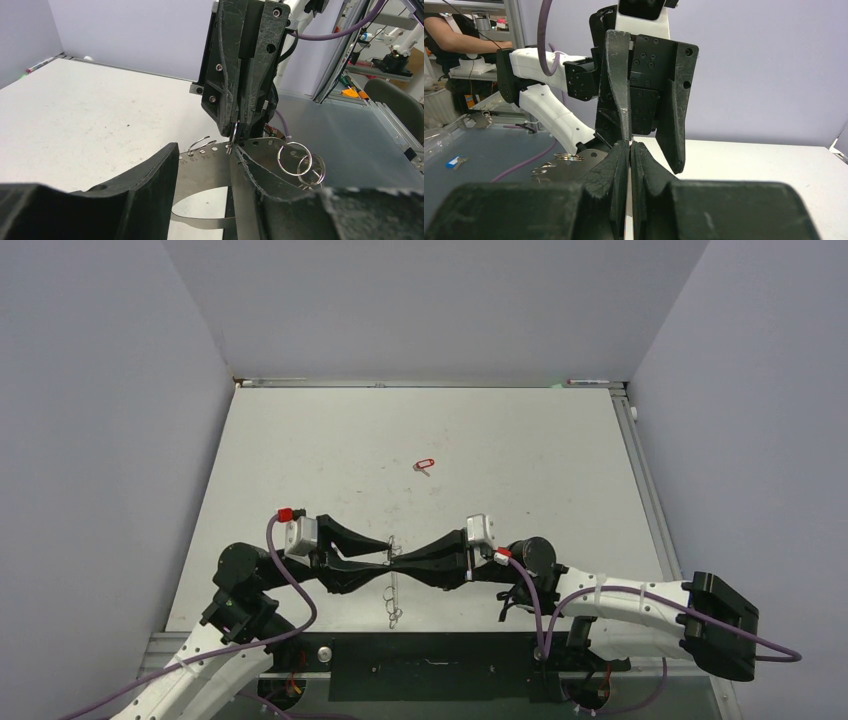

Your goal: Put the keys on the keyring

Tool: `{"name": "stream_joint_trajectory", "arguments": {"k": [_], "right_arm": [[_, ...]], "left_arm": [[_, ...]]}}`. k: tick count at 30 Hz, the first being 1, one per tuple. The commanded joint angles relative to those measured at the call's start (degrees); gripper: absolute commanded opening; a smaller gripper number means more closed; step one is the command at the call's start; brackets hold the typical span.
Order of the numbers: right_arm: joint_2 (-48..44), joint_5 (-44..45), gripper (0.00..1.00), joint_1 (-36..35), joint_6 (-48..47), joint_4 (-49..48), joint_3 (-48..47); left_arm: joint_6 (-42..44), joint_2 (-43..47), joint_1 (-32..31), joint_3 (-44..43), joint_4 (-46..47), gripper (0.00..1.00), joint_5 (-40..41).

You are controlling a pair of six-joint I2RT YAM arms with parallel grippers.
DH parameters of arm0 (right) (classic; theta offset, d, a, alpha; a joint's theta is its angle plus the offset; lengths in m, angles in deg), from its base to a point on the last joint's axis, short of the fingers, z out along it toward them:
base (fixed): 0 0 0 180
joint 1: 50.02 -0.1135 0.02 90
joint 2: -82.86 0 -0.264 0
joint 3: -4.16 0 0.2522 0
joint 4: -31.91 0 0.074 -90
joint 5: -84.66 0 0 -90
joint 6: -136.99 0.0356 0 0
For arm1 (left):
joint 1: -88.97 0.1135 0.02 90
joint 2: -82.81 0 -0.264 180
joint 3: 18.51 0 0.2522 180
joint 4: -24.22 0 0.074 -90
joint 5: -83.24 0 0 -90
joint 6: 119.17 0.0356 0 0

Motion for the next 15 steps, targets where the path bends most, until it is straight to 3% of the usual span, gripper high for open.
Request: {"name": "stream_joint_trajectory", "arguments": {"k": [1,7,13,15], "right_arm": [[-0.3,-3.3,0.05,-1.2,0.6,-6.2,-3.5],[0.9,-3.6,0.05,-1.4,0.4,-5.8,-4.1],[2.2,-3.6,0.05,-1.6,0.2,-5.3,-4.8],[2.6,-3.8,0.05,-1.6,0.3,-5.3,-4.9]], "left_arm": [[-0.5,-0.6,0.8,-0.1,1.2,0.36,1.0],[-1.0,-0.1,1.3,0.2,2.6,0.28,0.3],[-1.0,-0.2,1.4,0.3,3.4,0.13,-0.9],[-0.9,-0.1,1.4,0.3,3.6,0.03,-1.3]]}}
